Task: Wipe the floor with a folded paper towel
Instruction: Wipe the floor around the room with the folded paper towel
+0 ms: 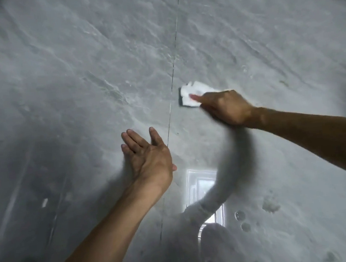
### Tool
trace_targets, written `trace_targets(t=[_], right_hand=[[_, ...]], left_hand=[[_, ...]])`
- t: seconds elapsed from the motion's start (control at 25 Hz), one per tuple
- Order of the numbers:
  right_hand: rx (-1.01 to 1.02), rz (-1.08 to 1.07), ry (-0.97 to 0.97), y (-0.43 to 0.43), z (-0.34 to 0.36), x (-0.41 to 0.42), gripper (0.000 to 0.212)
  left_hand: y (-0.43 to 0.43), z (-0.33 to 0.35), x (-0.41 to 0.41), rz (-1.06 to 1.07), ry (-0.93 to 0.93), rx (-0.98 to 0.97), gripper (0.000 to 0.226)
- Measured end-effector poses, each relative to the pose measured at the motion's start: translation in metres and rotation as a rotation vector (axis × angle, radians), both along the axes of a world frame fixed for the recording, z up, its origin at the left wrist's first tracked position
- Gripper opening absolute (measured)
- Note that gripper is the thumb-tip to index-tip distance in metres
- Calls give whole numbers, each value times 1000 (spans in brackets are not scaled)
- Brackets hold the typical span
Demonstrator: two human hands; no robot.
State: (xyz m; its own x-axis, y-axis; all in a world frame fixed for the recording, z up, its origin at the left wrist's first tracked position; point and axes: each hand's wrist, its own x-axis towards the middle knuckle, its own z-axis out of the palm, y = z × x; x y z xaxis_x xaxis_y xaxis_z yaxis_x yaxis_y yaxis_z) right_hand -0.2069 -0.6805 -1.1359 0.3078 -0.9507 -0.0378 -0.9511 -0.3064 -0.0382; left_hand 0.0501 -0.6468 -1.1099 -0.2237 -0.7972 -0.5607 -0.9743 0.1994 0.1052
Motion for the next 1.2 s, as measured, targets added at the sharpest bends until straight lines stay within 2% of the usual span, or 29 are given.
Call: trace_targets(t=[0.08,0.12,0.16,0.2,0.28,0.4,0.44,0.48,0.52,0.56,0.68,0.72,0.76,0.8,0.84,0.92,1.0,1.04,1.08,1.12,1.2], right_hand=[[-13,-609,-10,4,8,-53,42],[-29,-837,-45,14,7,-58,41],[-77,-942,-42,28,3,-44,39],[-128,-936,-37,43,-3,-19,39],[-136,-696,-128,84,-14,42,42],[132,34,-126,196,-13,124,58],[225,167,-119,232,-2,125,60],[263,200,-130,258,8,112,59],[254,121,-113,273,17,88,58],[231,-58,-64,284,25,55,58],[53,-803,10,282,40,-35,56],[-6,-1027,-5,277,36,-37,53],[-49,-1151,-29,270,29,-19,51],[-48,-1143,-99,265,21,12,51],[-17,-1016,-149,261,12,49,53],[82,-534,-169,275,4,106,63],[79,-106,-151,302,13,79,67],[52,-47,-93,316,15,45,63],[74,-138,-31,334,15,9,56],[74,-354,1,351,13,-27,51],[-15,-984,-60,377,14,-76,44]], left_hand=[[-5,-2,-2,8,-31,10,109],[-9,-3,-2,15,-34,7,110],[-13,-3,0,18,-20,-8,109],[-18,-5,1,26,2,-25,108],[-19,-7,2,51,74,-49,99],[27,1,5,84,187,-34,75],[51,7,6,70,223,-40,69],[74,10,6,18,247,-68,66],[91,12,3,-56,270,-94,64],[105,14,-3,-120,291,-110,62],[104,9,-29,-203,347,-171,56],[105,5,-37,-229,367,-173,52],[105,1,-44,-252,370,-185,49],[105,0,-47,-255,363,-180,46],[106,2,-50,-222,362,-160,46],[116,14,-61,-192,384,-148,51],[135,25,-70,-255,415,-153,58],[147,27,-70,-298,417,-137,61],[158,26,-66,-334,405,-107,62],[164,25,-59,-367,383,-73,62],[165,27,-47,-409,336,2,62]])
